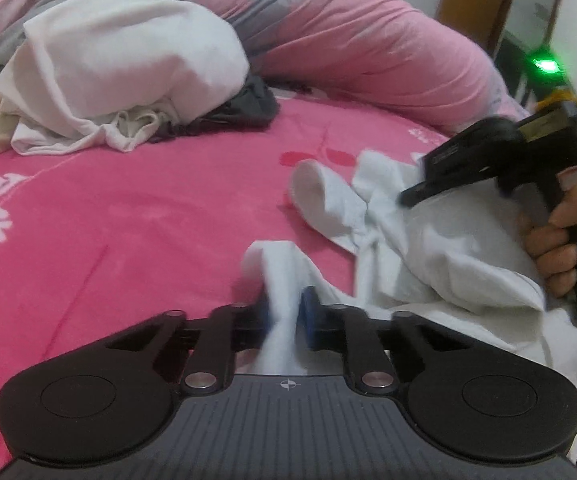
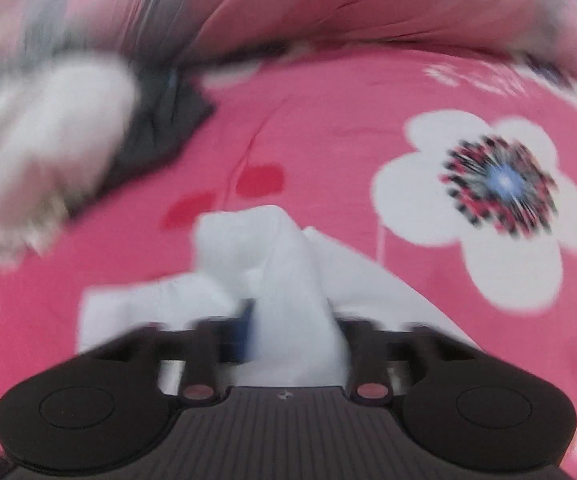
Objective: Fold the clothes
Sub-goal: 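Grasp the crumpled white shirt with the right gripper while the left gripper grasps another edge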
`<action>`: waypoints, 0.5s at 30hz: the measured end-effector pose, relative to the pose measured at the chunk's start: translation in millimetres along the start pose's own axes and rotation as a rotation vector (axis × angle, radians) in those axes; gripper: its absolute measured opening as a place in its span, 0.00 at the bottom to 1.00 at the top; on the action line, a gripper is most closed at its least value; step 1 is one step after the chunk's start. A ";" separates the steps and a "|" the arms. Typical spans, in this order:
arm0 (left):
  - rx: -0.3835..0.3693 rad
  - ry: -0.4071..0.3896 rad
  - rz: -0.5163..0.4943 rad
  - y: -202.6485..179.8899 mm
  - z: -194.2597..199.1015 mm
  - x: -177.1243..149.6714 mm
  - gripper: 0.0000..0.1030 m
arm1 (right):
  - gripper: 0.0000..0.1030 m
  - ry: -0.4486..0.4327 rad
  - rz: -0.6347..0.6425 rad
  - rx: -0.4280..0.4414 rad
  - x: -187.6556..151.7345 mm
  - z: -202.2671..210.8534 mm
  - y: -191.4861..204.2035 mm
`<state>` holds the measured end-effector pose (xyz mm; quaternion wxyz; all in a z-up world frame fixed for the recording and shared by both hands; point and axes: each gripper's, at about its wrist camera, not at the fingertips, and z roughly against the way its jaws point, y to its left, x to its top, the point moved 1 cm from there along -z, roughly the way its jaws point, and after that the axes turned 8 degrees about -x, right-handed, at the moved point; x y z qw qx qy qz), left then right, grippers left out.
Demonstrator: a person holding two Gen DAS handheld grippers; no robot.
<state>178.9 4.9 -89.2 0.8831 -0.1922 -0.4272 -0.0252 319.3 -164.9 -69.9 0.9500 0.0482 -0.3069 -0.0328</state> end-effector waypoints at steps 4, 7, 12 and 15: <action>-0.077 -0.024 -0.045 -19.0 29.0 -11.9 0.03 | 0.05 -0.130 -0.182 0.097 -38.9 75.0 -54.2; -0.158 -0.020 -0.090 -39.8 54.9 -25.6 0.02 | 0.04 -0.213 -0.269 0.113 -84.8 130.8 -94.8; -0.263 0.042 -0.171 -68.0 86.7 -56.0 0.02 | 0.04 -0.213 -0.392 0.049 -179.2 170.9 -156.5; -0.299 0.117 -0.195 -74.5 93.6 -73.2 0.02 | 0.04 -0.197 -0.457 -0.008 -230.0 187.5 -188.3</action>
